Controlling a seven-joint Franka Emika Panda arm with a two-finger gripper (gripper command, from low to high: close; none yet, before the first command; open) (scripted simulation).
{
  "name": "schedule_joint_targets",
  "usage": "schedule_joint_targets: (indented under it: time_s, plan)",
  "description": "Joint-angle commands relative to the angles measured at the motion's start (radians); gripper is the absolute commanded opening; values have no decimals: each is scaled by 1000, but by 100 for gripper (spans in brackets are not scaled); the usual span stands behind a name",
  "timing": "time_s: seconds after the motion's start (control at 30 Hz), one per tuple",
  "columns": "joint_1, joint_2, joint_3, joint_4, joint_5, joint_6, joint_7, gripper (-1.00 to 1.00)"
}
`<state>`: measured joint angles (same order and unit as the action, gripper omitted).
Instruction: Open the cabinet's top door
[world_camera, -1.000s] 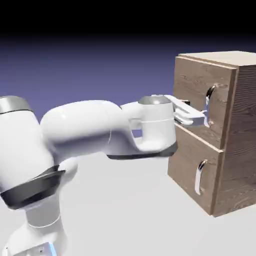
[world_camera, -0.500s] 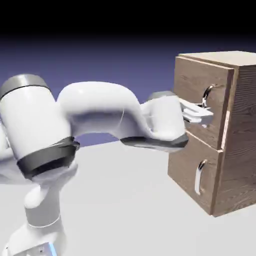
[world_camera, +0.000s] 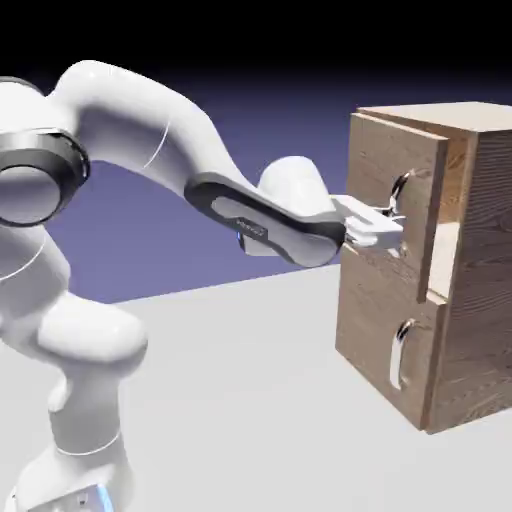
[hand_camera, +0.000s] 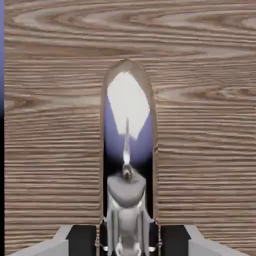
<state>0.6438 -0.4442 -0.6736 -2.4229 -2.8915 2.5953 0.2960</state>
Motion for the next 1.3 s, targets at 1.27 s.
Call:
schedule_joint_targets:
  time_s: [1.27]
  plan:
    - [-876, -224, 1033, -258, 790, -70, -204, -100]
